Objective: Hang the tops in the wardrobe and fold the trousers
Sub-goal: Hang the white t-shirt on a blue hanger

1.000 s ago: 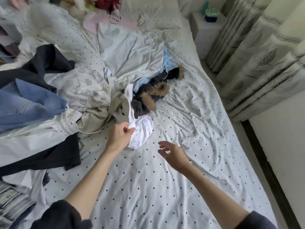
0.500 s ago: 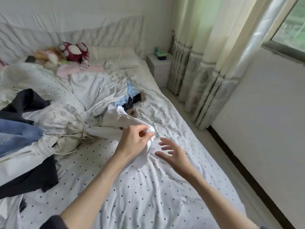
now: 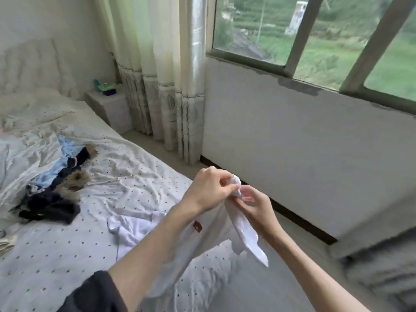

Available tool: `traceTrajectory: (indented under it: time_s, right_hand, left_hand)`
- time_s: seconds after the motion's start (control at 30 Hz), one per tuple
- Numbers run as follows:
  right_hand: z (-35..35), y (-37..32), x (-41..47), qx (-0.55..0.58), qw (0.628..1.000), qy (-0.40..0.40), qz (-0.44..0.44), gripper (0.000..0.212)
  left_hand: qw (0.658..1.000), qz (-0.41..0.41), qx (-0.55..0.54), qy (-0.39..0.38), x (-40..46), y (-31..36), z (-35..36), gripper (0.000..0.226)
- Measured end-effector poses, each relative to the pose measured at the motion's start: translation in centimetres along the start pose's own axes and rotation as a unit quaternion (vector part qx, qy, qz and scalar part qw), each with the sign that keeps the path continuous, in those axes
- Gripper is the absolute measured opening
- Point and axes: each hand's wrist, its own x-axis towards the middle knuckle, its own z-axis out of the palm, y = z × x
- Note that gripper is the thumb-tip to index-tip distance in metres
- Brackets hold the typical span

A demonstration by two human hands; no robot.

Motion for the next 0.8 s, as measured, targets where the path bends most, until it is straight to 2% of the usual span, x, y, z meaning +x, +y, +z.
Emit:
traceTrajectory:
  time_s: [0.1, 0.2, 0.3, 0.37, 0.43, 0.5, 0.53, 0.6, 0.67, 0.77, 0.8]
  right_hand:
    - [-4.1, 0.3, -1.8, -0.021, 0.998, 0.064, 0.012, 0.015]
    - [-8.4, 0.0, -3.7, -0.022, 0.992, 0.119, 0.033, 0.013]
    - [-11.6, 0.1, -6.3, -0.025, 0.984, 0.166, 0.057, 0.013]
    - [-13.1, 0.1, -8.2, -0.031, 0.977, 0.197, 0.081, 0.014]
    - [-14.5, -0.2, -10.5, -0.039, 0.967, 0.232, 0.103, 0.01]
    - [-15.5, -0.7, -12.9, -0.046, 0.957, 0.26, 0.121, 0.005]
    - [-15.9, -1.0, -14.2, -0.049, 0.95, 0.28, 0.13, 0.013]
    - [-16.6, -1.6, -17.1, -0.044, 0.934, 0.319, 0.155, 0.023]
    - [-17.2, -1.8, -19.9, -0.041, 0.913, 0.357, 0.191, 0.022]
    - [-17.6, -2.2, -24.6, -0.034, 0.878, 0.408, 0.248, 0.007]
    - [-17.6, -2.5, -26.0, -0.03, 0.869, 0.422, 0.256, 0.013]
  left_hand:
    - [0.997, 0.049, -0.022, -0.059, 1.8, 2.5, 2.7, 0.013]
    - [0.981, 0.101, -0.115, -0.115, 3.4, 5.0, 4.5, 0.007]
    - [0.955, 0.14, -0.172, -0.196, 4.9, 6.0, 6.7, 0.024]
    - [0.918, 0.15, -0.169, -0.325, 5.2, 6.4, 8.7, 0.034]
    - [0.875, 0.156, -0.161, -0.428, 4.7, 7.0, 11.0, 0.032]
    - [0.864, 0.173, -0.148, -0.45, 4.1, 7.9, 12.9, 0.013]
    - [0.859, 0.187, -0.147, -0.453, 3.9, 8.5, 13.7, 0.008]
    - [0.852, 0.223, -0.141, -0.452, 3.4, 10.1, 15.3, 0.037]
    - [0.841, 0.269, -0.133, -0.45, 2.3, 12.2, 16.3, 0.048]
    - [0.814, 0.325, -0.139, -0.462, -0.3, 15.6, 18.3, 0.037]
    - [0.804, 0.339, -0.134, -0.469, -1.3, 16.7, 19.2, 0.029]
